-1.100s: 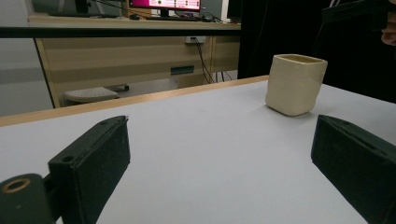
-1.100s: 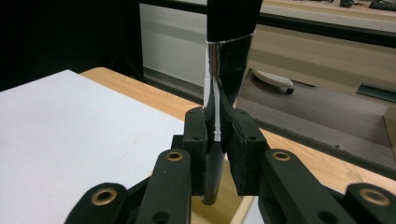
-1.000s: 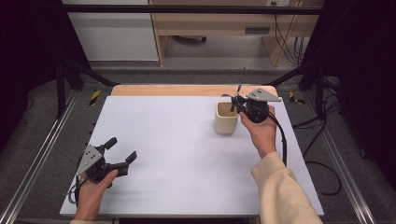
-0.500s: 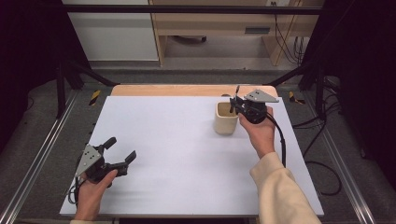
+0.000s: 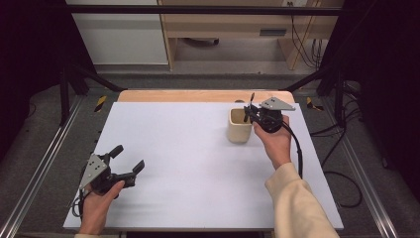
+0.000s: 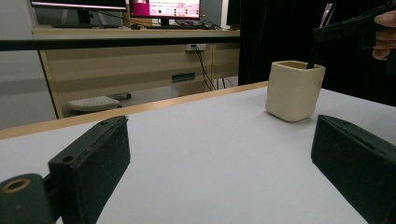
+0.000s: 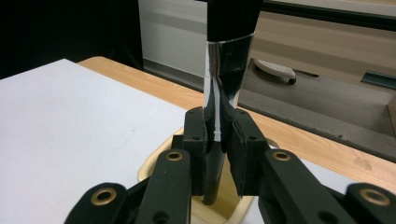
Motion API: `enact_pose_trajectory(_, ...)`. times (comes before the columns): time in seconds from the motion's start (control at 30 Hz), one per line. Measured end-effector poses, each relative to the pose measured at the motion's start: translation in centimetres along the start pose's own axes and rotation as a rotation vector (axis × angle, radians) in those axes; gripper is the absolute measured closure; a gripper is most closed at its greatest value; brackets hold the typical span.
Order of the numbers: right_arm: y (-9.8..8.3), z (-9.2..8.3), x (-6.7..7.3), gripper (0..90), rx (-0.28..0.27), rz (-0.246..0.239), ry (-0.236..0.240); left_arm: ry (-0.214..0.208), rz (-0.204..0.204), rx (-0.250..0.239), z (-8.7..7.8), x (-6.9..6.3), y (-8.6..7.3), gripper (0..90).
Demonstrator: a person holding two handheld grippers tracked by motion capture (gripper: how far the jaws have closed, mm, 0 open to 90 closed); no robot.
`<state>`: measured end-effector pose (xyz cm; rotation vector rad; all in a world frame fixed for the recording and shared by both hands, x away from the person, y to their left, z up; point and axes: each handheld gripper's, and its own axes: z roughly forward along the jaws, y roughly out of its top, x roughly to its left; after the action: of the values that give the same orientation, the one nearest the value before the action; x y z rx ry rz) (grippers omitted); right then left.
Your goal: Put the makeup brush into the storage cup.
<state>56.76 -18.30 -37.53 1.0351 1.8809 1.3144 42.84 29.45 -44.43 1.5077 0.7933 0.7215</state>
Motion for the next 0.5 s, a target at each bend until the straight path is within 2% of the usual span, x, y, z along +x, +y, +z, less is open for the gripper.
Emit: enact_pose_trajectory(0.5, -0.61, 0.37, 0.11, 78.1, 0.014, -0.001, 0.005, -0.003, 0.000, 0.001, 0.03, 0.00, -0.01, 4.1)
